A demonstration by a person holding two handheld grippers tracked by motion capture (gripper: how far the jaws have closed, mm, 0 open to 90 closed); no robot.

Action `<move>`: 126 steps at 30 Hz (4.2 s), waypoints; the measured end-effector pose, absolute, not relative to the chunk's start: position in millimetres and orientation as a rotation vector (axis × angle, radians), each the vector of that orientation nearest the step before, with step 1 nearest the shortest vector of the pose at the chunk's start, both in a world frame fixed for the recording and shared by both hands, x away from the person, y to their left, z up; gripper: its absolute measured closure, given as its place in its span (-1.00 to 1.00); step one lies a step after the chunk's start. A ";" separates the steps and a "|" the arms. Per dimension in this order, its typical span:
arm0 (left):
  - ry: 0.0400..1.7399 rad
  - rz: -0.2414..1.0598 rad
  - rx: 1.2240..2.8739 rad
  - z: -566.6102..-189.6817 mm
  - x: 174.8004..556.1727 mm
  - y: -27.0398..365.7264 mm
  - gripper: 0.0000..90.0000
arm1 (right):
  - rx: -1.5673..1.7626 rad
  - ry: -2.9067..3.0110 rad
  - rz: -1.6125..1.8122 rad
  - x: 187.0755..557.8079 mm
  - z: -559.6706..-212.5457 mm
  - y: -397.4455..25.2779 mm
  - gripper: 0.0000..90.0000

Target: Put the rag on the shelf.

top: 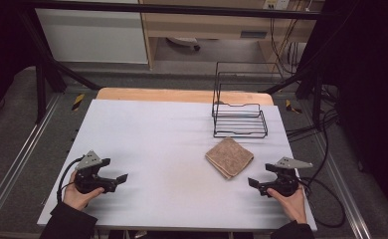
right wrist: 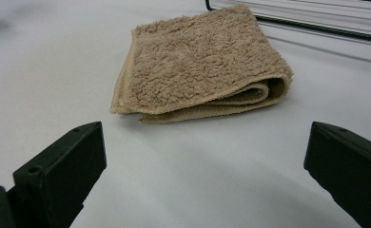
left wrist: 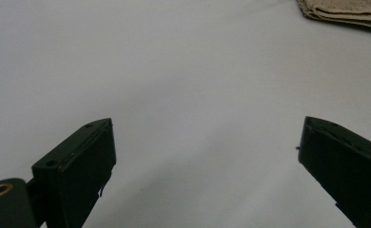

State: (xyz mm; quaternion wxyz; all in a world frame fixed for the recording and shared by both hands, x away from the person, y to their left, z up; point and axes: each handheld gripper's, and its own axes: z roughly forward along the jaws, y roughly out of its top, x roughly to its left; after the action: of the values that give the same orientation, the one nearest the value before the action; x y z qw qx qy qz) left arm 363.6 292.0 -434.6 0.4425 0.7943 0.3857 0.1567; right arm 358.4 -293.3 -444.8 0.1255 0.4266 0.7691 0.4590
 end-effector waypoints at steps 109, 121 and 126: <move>0.983 0.397 1.984 -435.1 361.5 292.3 -0.78 | 1.185 2.553 1.194 368.4 -434.1 -158.0 0.54; 0.986 0.391 1.980 -435.5 362.5 291.4 -0.78 | 1.252 2.350 1.225 372.7 -423.7 -202.6 0.02; 0.989 0.394 1.985 -436.0 362.9 290.3 -0.78 | 1.305 2.348 1.141 377.6 -436.0 -218.7 0.18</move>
State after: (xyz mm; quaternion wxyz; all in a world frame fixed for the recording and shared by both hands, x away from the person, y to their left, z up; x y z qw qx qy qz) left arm 362.9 290.3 -436.0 0.4301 0.7957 0.3962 0.1578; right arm 377.6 -218.7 -436.0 0.1114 0.4445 0.7995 0.3884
